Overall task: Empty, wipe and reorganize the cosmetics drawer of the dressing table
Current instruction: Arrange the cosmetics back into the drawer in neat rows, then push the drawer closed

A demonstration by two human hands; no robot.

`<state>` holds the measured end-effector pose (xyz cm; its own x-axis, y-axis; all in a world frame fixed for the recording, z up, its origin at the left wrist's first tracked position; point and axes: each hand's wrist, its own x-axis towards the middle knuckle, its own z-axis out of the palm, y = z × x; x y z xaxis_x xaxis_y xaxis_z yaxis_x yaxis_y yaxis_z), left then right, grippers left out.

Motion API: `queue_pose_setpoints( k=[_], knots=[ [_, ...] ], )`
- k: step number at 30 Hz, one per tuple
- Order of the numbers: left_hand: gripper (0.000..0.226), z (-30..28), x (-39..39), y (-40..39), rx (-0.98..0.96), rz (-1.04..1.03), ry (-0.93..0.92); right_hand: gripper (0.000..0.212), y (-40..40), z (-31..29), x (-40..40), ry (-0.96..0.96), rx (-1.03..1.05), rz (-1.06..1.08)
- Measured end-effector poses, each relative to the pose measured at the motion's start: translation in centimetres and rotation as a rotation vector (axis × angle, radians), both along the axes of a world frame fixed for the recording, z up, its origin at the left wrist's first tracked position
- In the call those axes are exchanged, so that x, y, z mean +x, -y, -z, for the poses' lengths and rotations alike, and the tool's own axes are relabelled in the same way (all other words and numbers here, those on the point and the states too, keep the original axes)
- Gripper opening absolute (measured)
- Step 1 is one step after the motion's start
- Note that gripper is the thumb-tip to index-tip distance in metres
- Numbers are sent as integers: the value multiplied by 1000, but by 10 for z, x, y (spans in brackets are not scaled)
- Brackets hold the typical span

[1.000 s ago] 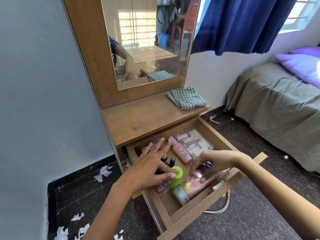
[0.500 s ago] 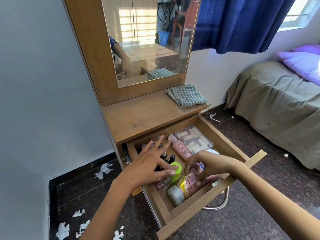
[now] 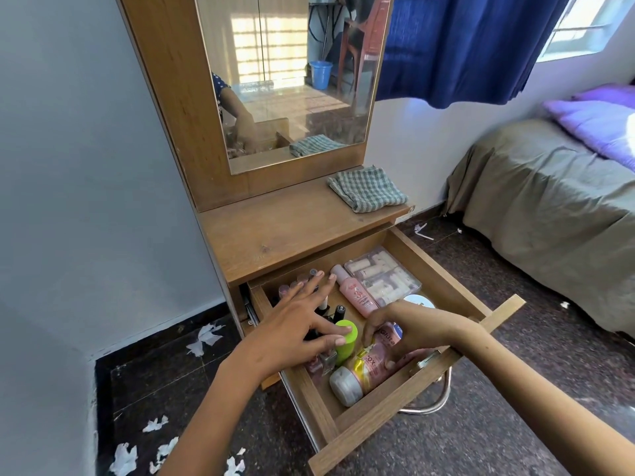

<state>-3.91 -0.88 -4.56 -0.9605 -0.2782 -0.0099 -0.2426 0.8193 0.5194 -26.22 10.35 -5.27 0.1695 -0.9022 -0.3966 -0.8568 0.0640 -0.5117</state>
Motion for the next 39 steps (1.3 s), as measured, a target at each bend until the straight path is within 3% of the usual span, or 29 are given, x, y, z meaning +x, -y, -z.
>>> queue_pose_setpoints(
  k=[8, 16, 20, 24, 27, 30, 33, 35, 39],
  knots=[
    [32, -3, 1, -4, -8, -5, -15, 46, -2, -4, 0, -22, 2, -11],
    [37, -2, 8, -9, -72, -83, -59, 24, 1, -20, -1, -45, -161, 121],
    [39, -6, 15, -23, -203, -189, -76, 30, -11, -28, 16, -101, -377, 161],
    [40, -15, 20, -59, -377, -329, -118, 34, -43, -32, 34, 1, -637, 224],
    [40, -10, 21, -109, -458, -413, -308, 21, -79, -22, 48, 98, -914, 278],
    [52, 19, 17, -160, -512, -312, -425, 20, -123, 10, 55, 17, -1185, 394],
    [71, 60, 18, -189, -685, -189, -255, 28, -163, 63, 56, -158, -1275, 533],
    [79, 83, 22, -196, -727, -240, -102, 29, -174, 98, 58, -228, -1194, 605],
    [85, 107, 27, -197, -746, -341, 1, 57, -163, 137, 66, -263, -1027, 554]
  ],
)
